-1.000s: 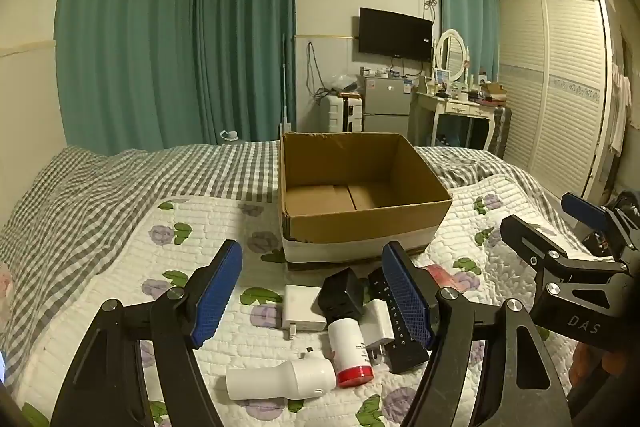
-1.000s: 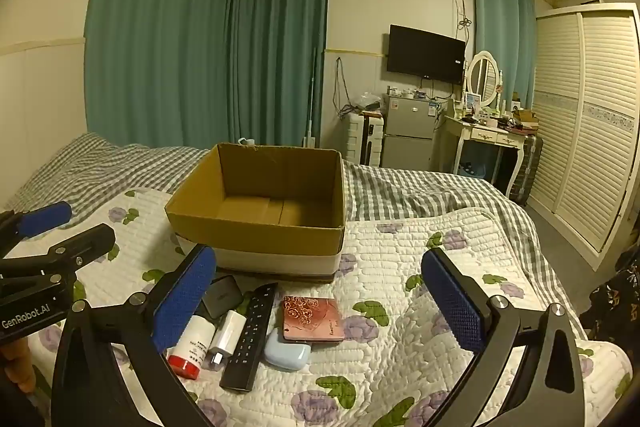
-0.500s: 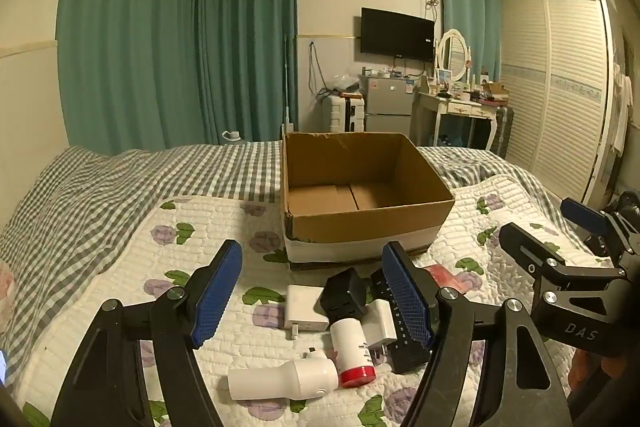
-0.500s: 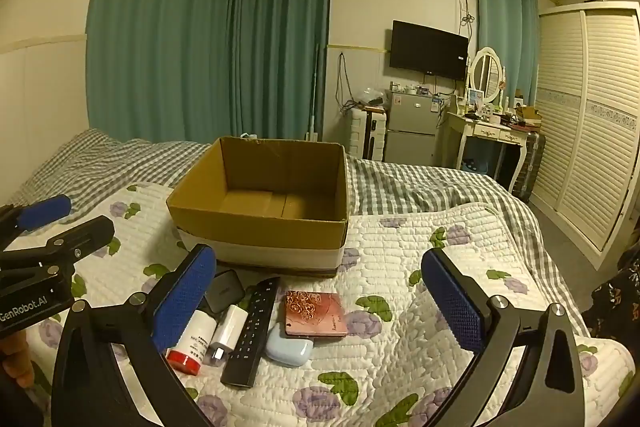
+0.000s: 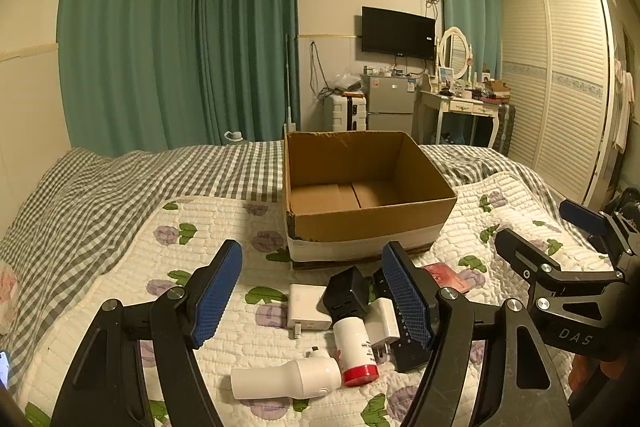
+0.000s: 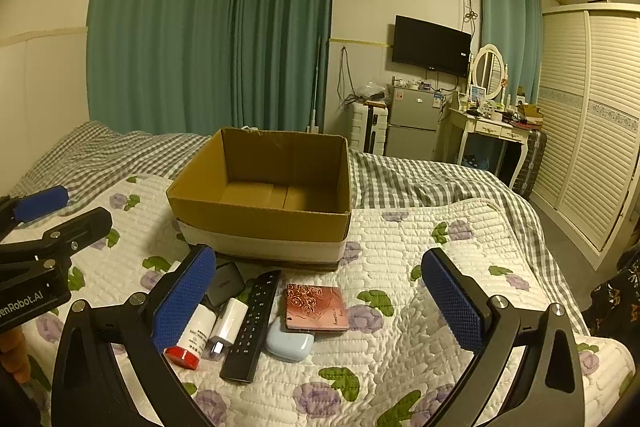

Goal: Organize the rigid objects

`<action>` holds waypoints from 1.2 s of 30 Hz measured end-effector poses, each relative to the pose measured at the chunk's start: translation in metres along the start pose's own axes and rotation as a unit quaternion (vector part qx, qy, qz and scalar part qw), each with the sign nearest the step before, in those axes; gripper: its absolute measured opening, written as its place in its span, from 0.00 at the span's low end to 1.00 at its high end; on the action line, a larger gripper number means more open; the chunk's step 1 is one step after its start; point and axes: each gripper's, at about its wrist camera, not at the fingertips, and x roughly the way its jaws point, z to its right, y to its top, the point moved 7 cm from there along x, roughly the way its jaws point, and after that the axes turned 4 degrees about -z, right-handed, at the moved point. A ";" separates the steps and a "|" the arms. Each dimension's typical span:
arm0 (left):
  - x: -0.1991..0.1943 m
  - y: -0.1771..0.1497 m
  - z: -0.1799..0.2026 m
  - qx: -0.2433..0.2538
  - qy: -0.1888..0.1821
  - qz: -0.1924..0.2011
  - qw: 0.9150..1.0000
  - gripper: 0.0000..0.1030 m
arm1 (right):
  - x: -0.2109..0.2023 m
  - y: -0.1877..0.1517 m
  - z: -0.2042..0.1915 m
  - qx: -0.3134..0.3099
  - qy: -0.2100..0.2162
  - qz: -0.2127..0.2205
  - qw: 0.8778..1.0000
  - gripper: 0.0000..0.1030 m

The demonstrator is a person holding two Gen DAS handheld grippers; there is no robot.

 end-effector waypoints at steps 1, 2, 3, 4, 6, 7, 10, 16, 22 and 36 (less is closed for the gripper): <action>0.000 0.000 -0.001 0.000 -0.001 0.000 1.000 0.73 | 0.000 0.000 0.000 0.000 0.000 0.000 1.000 1.00; 0.000 0.000 -0.001 0.000 -0.002 0.000 1.000 0.73 | 0.000 0.000 0.000 0.000 0.001 0.000 1.000 1.00; -0.001 0.000 0.000 0.001 -0.003 0.000 1.000 0.73 | 0.001 0.000 0.000 0.000 0.001 -0.001 1.000 1.00; -0.001 0.000 0.000 0.001 -0.003 0.000 1.000 0.73 | 0.001 0.000 0.000 -0.001 -0.001 -0.001 1.000 1.00; -0.001 0.000 -0.001 0.001 -0.003 0.001 1.000 0.73 | 0.001 -0.001 0.001 0.000 -0.004 0.000 1.000 1.00; -0.001 0.000 0.000 0.001 -0.003 0.001 1.000 0.73 | 0.001 -0.001 0.001 0.003 -0.004 0.000 1.000 1.00; -0.001 0.001 0.000 0.000 -0.003 0.000 1.000 0.73 | 0.002 -0.001 0.003 0.008 -0.001 -0.002 1.000 1.00; -0.003 0.002 0.000 -0.001 -0.009 0.003 1.000 0.73 | 0.001 -0.001 0.001 0.006 0.003 0.000 1.000 1.00; -0.003 0.002 0.000 -0.002 -0.009 0.003 1.000 0.73 | 0.000 -0.001 0.000 0.006 0.004 -0.001 1.000 1.00; -0.003 0.001 -0.001 -0.003 -0.008 0.002 1.000 0.73 | 0.000 -0.002 0.000 0.006 0.003 -0.003 1.000 1.00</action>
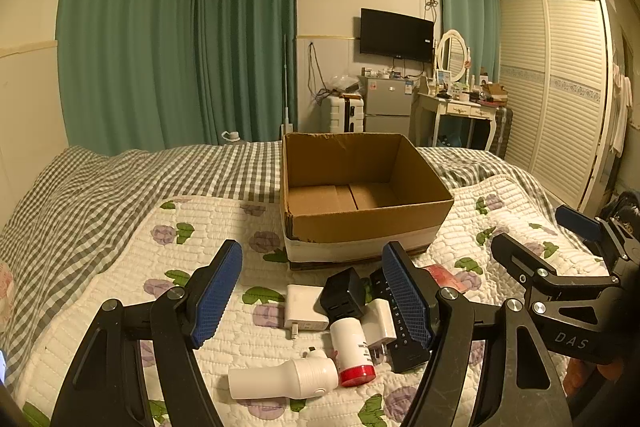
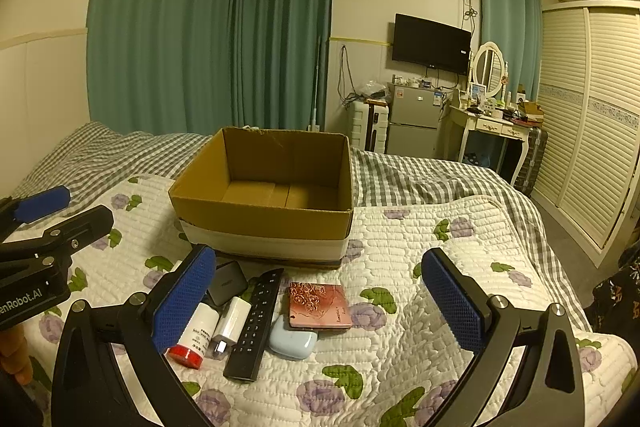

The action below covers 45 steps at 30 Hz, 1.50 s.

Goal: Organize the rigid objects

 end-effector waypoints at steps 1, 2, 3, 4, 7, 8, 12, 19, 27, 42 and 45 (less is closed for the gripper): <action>0.000 0.000 0.000 0.000 0.000 0.000 1.000 0.73 | 0.000 0.000 0.000 0.000 0.000 -0.001 1.000 1.00; 0.000 -0.001 -0.001 0.000 0.001 -0.001 1.000 0.73 | -0.001 0.000 -0.001 0.000 0.000 -0.001 1.000 1.00; 0.001 -0.001 -0.002 -0.001 0.001 -0.001 1.000 0.73 | -0.001 0.000 -0.001 -0.001 0.000 -0.001 1.000 1.00; 0.001 -0.001 -0.002 -0.002 0.001 -0.001 1.000 0.73 | -0.001 0.000 -0.001 -0.001 0.000 -0.001 1.000 1.00; 0.001 -0.001 -0.002 -0.002 0.001 -0.002 1.000 0.73 | 0.000 0.000 -0.001 -0.002 -0.001 -0.003 1.000 1.00; 0.001 -0.001 -0.002 -0.002 0.001 -0.001 1.000 0.73 | 0.000 0.000 -0.001 -0.001 0.000 -0.004 1.000 1.00; 0.001 -0.001 -0.002 -0.002 0.002 -0.002 1.000 0.73 | 0.000 -0.001 -0.002 -0.002 0.002 -0.006 1.000 1.00; -0.003 0.000 -0.003 -0.002 0.008 -0.002 1.000 0.73 | -0.002 -0.002 -0.003 -0.004 0.005 -0.012 1.000 1.00; -0.013 0.004 -0.011 0.003 0.030 -0.001 1.000 0.73 | -0.010 -0.006 -0.004 -0.013 0.025 -0.022 0.999 0.97; 0.058 -0.098 -0.025 0.103 0.034 -0.222 0.969 0.73 | 0.012 -0.046 -0.018 -0.037 0.077 -0.116 0.990 0.97; 0.070 -0.103 -0.014 0.166 0.028 -0.240 0.956 0.73 | 0.020 -0.052 -0.018 -0.036 0.080 -0.130 0.988 0.97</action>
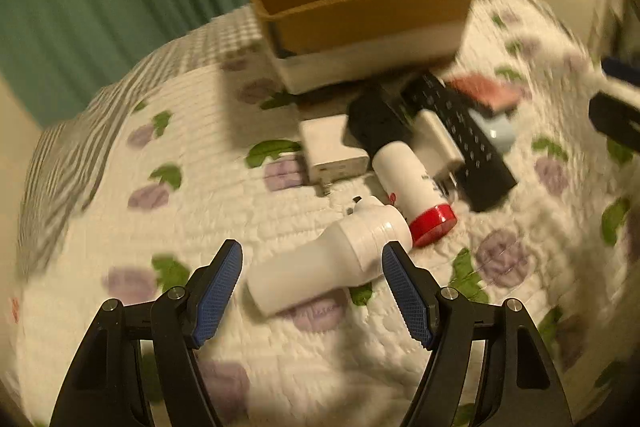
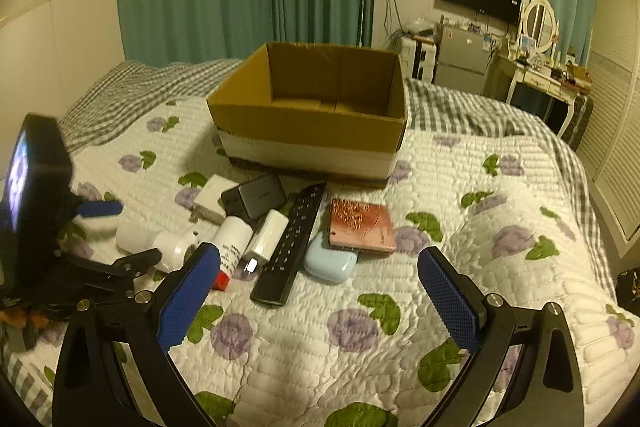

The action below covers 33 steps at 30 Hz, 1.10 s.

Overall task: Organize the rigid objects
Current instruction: 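Grasp the white bottle with the left tool while the right tool grasps the red-capped tube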

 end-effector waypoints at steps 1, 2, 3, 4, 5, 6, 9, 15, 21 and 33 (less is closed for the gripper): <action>0.005 0.001 0.005 0.029 -0.001 -0.006 1.000 0.73 | 0.003 -0.001 0.000 0.000 0.001 -0.005 1.000 0.97; 0.011 0.001 0.010 0.053 -0.011 -0.015 0.998 0.73 | 0.006 -0.002 0.001 0.001 0.001 -0.009 1.000 0.97; 0.014 0.001 0.015 0.070 -0.024 -0.021 0.997 0.73 | 0.009 -0.003 0.001 0.002 0.002 -0.013 1.000 0.97; 0.018 0.000 0.021 0.088 -0.037 -0.028 0.995 0.73 | 0.012 -0.004 0.001 0.003 0.003 -0.018 1.000 0.97; 0.025 -0.002 0.026 0.107 -0.039 -0.040 0.993 0.73 | 0.015 -0.005 0.000 0.003 0.003 -0.024 1.000 0.97; 0.034 -0.004 0.027 0.120 -0.030 -0.051 0.991 0.73 | 0.019 -0.006 0.000 0.002 0.003 -0.029 1.000 0.97; 0.050 -0.006 0.026 0.112 -0.038 -0.064 0.991 0.69 | 0.028 -0.009 -0.002 -0.004 0.000 -0.042 0.999 0.97; 0.005 0.005 -0.008 0.011 -0.053 0.018 0.998 0.50 | 0.032 -0.007 -0.016 -0.025 -0.003 -0.045 0.999 0.95; -0.034 0.019 -0.065 -0.167 -0.059 0.068 0.982 0.50 | 0.038 0.012 -0.059 -0.052 0.022 -0.029 0.998 0.84; -0.022 0.000 -0.080 -0.194 -0.094 0.060 0.975 0.50 | 0.131 -0.017 -0.107 -0.049 0.049 -0.162 0.984 0.40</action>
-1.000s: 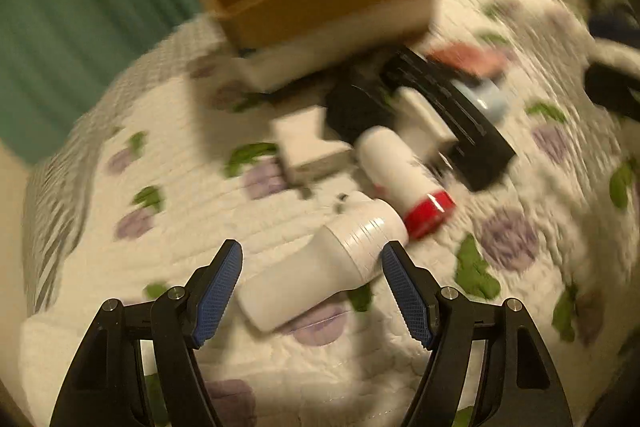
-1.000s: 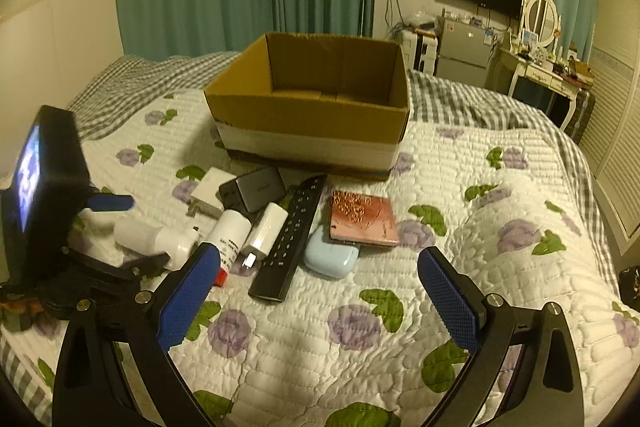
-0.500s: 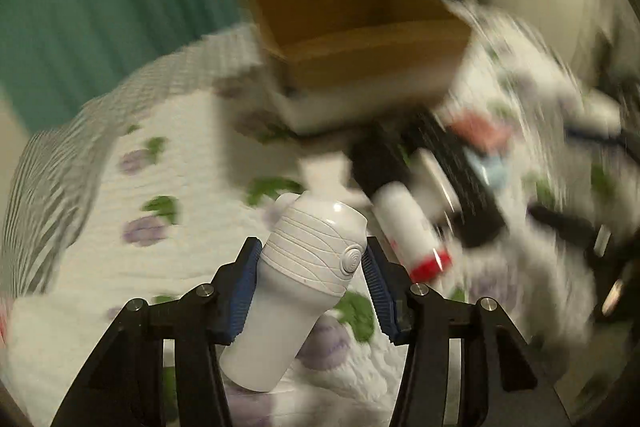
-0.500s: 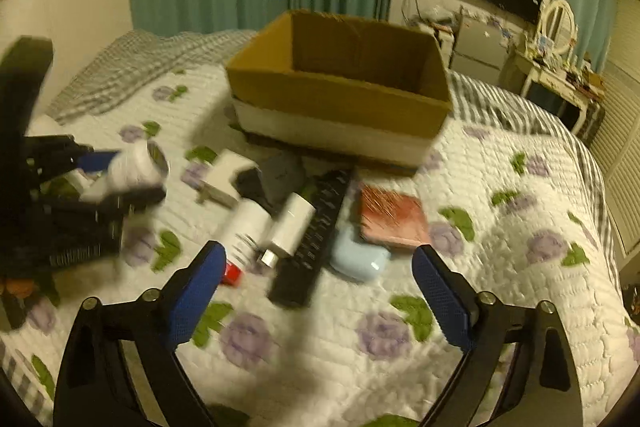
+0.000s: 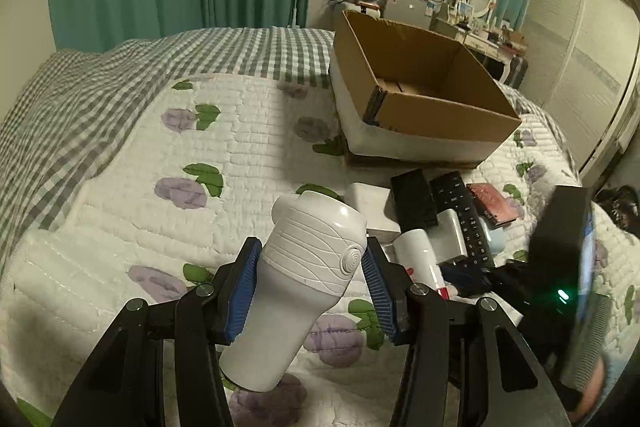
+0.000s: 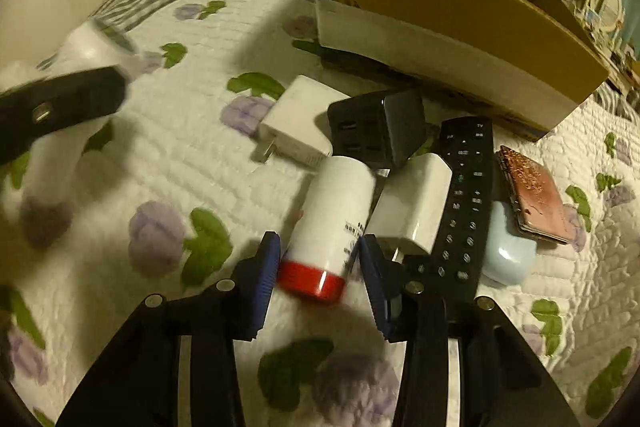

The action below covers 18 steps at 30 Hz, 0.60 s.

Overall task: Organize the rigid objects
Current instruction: 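Grasp the white bottle with the left tool while the right tool grasps the red-capped tube, then lower the white bottle into the box with the left tool while the right tool drops the tube in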

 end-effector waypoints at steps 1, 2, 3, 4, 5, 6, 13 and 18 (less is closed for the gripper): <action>0.000 0.000 0.000 -0.002 -0.002 -0.001 1.000 0.50 | 0.007 0.002 0.000 0.005 0.006 -0.010 1.000 0.39; 0.001 -0.001 -0.001 -0.004 -0.003 -0.001 1.000 0.50 | 0.016 0.005 0.000 0.015 0.015 -0.019 1.000 0.38; 0.002 -0.001 -0.001 -0.005 -0.002 -0.003 1.000 0.50 | 0.021 0.006 0.001 0.020 0.016 -0.017 1.000 0.37; 0.002 -0.002 -0.001 -0.006 -0.001 -0.005 1.000 0.50 | 0.023 0.011 0.001 0.017 0.012 -0.011 1.000 0.36; 0.003 -0.003 -0.001 -0.007 -0.001 -0.006 1.000 0.50 | 0.023 0.013 -0.001 0.014 0.008 -0.004 1.000 0.36; 0.003 -0.004 0.000 -0.007 -0.002 -0.006 1.000 0.50 | 0.020 0.014 -0.002 0.009 0.004 0.001 1.000 0.35; -0.008 -0.003 0.004 -0.004 0.024 0.002 1.000 0.51 | -0.041 0.014 0.004 0.005 0.019 0.078 0.997 0.34; -0.041 0.010 0.023 -0.007 0.017 0.019 1.000 0.51 | -0.110 0.035 0.022 0.001 0.020 0.146 0.989 0.34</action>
